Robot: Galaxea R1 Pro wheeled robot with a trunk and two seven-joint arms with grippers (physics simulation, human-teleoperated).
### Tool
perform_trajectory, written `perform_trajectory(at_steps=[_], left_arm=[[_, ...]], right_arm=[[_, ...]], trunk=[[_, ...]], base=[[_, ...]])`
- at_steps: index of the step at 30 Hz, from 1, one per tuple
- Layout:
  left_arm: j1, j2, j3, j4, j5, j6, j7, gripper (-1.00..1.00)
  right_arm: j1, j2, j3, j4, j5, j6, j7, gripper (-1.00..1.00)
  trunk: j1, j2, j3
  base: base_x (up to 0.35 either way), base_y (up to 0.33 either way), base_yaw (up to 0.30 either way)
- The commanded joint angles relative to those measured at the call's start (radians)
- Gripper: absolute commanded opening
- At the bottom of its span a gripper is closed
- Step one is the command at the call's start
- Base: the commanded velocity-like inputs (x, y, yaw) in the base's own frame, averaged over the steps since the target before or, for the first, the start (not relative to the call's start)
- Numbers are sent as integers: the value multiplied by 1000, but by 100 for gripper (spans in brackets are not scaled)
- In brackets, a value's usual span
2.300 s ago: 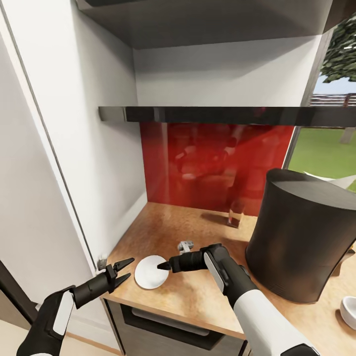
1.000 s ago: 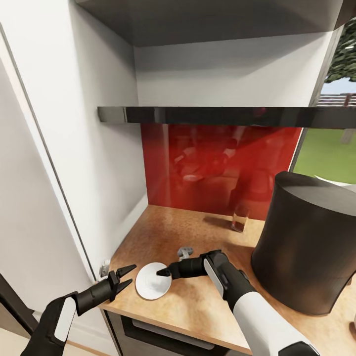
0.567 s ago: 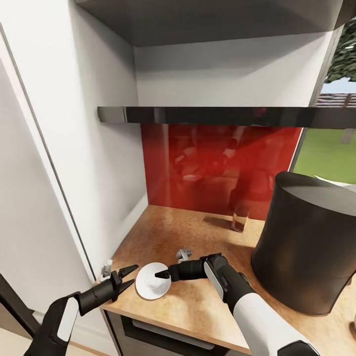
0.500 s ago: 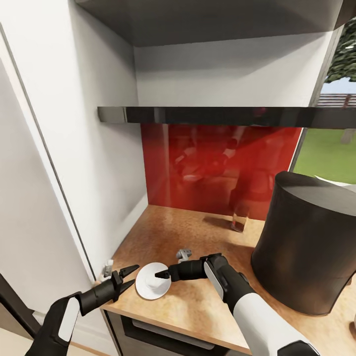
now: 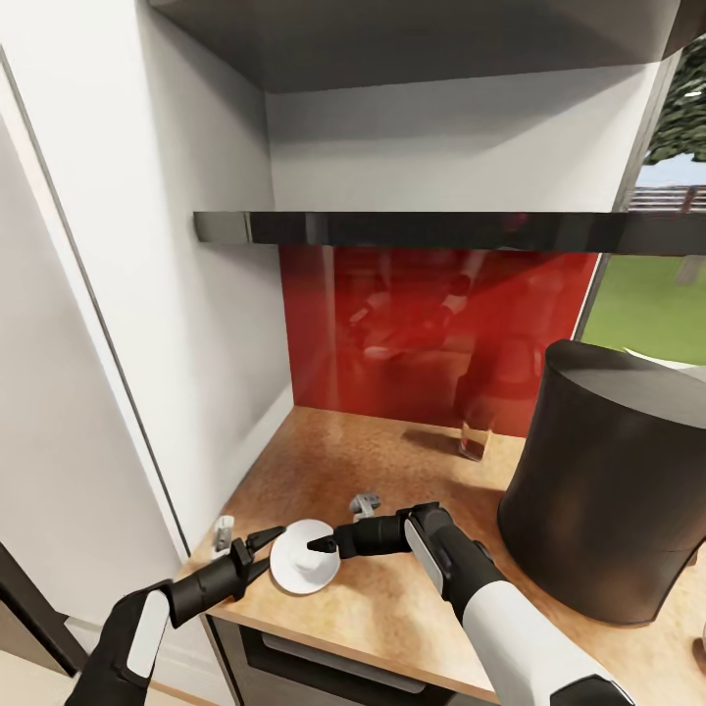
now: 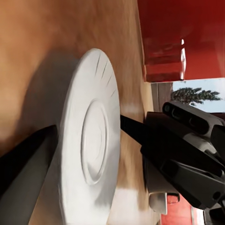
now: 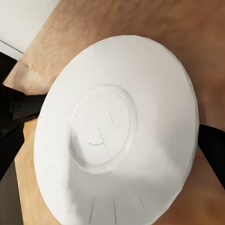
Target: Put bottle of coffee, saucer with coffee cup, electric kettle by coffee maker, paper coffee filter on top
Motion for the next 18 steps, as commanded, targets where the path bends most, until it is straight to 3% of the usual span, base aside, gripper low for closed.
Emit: perform_trajectory(at_steps=[1, 18], left_arm=[[-1, -3, 2, 1, -28, -3, -3, 100], [-1, -22, -3, 1, -24, -3, -1, 100]], right_arm=[[0, 0, 3, 31, 2, 12, -5, 100], [0, 0, 2, 31, 2, 12, -4, 100]], trunk=[[0, -1, -2], [0, -1, -2]], base=[[0, 0, 0], [0, 0, 0]])
